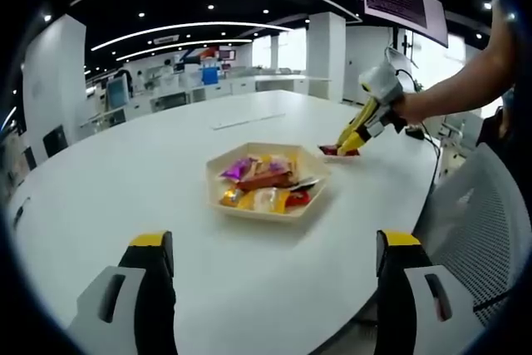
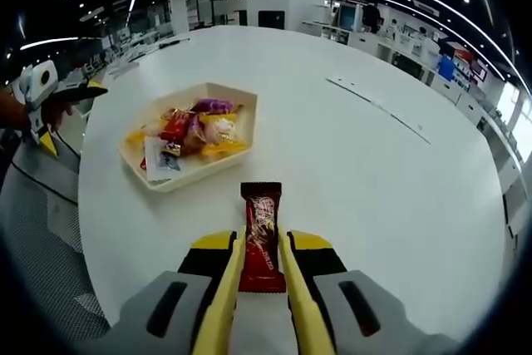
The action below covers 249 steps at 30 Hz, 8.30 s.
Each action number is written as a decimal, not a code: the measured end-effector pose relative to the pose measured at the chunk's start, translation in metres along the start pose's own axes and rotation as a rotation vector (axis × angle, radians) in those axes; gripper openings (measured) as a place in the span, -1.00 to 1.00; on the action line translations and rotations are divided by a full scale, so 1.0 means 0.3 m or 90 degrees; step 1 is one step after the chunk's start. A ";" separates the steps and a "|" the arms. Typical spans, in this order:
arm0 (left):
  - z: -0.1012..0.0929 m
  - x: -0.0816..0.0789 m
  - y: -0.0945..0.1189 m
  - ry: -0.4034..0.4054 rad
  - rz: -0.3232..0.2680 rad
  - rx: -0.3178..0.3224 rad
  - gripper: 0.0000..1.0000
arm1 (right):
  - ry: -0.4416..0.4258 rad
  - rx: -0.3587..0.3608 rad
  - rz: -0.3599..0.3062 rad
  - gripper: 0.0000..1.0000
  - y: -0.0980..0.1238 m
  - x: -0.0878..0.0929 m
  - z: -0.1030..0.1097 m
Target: Place the target food into the container with the food tongs after gripping and lifting it, then release it inside without dropping or visibly crushing the food.
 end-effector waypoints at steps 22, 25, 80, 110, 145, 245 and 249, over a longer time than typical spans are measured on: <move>0.001 -0.001 0.001 0.005 -0.001 0.002 0.96 | 0.044 -0.010 0.001 -0.54 0.056 -0.060 -0.076; 0.001 -0.002 0.001 0.005 -0.002 0.002 0.96 | 0.052 -0.010 0.002 -0.54 0.067 -0.077 -0.085; -0.011 -0.017 0.006 -0.014 -0.018 0.005 0.96 | 0.141 -0.070 -0.083 -0.53 -0.001 -0.505 0.124; -0.008 -0.019 0.007 -0.018 -0.020 -0.001 0.96 | 0.167 -0.132 -0.087 -0.52 -0.111 -0.551 0.279; -0.010 -0.027 0.010 -0.009 -0.030 0.003 0.96 | 0.153 -0.088 -0.155 -0.47 0.032 -0.549 0.182; -0.337 -0.419 -0.259 -0.357 0.185 0.418 -0.70 | 0.137 -0.212 -0.319 -0.55 0.332 -0.327 0.278; -0.348 -0.396 -0.263 -0.382 0.192 0.410 -0.71 | 0.141 -0.226 -0.300 -0.56 0.315 -0.308 0.292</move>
Point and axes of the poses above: the point that each gripper's makers call its tool centre point, and the gripper's own axes: y roughly backward along the fingers, z roughly to its left, x roughly out of its underside, the point moved 7 cm from there along y, roughly backward along the fingers, and after that the axes turned 10 degrees about y, right-handed, at the moved point
